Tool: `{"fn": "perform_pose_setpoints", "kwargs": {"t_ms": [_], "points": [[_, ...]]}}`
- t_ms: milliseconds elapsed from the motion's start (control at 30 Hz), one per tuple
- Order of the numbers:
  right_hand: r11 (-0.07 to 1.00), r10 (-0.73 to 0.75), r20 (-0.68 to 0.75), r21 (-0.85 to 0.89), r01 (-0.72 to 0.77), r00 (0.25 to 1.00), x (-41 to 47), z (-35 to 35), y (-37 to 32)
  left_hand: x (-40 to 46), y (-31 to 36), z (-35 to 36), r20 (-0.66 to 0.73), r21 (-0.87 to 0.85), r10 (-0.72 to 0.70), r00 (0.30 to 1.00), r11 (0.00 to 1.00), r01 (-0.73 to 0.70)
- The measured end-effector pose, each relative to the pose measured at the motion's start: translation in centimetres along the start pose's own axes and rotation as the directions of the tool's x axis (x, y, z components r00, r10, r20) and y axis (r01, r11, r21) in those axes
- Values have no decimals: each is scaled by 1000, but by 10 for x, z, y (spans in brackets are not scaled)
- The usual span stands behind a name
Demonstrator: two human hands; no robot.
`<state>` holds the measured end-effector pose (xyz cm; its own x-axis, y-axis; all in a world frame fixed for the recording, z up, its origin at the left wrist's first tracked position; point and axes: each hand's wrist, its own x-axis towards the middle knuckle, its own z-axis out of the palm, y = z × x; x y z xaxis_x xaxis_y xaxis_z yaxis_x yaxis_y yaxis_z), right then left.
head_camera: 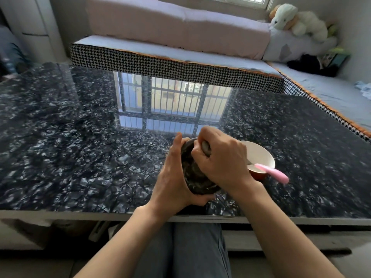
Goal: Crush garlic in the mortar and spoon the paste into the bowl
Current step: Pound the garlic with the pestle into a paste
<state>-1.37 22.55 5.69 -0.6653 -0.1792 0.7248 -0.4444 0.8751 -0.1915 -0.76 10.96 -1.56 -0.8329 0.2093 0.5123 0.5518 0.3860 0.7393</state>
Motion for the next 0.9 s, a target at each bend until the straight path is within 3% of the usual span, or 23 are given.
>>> {"fn": "perform_pose_setpoints", "kwargs": {"t_ms": [100, 267, 433, 600, 767, 900], "points": [[993, 93, -103, 81, -85, 990, 9, -16, 6, 2, 1, 3, 6, 46, -6, 1000, 999, 6], [998, -45, 80, 40, 42, 996, -4, 2, -2, 1, 4, 2, 12, 58, -18, 1000, 998, 17], [997, 30, -42, 68, -27, 999, 11, -22, 12, 3, 3, 5, 19, 63, -45, 999, 997, 44], [994, -109, 115, -9, 111, 987, -3, -6, 4, 4, 5, 5, 25, 80, 6, 1000, 997, -8], [999, -19, -25, 33, 20, 1000, 11, -26, 18, 5, 5, 6, 20, 66, -55, 998, 996, 53], [996, -84, 82, 9, 83, 993, -5, -13, 12, 7, 6, 5, 43, 95, -5, 999, 995, 0]]}}
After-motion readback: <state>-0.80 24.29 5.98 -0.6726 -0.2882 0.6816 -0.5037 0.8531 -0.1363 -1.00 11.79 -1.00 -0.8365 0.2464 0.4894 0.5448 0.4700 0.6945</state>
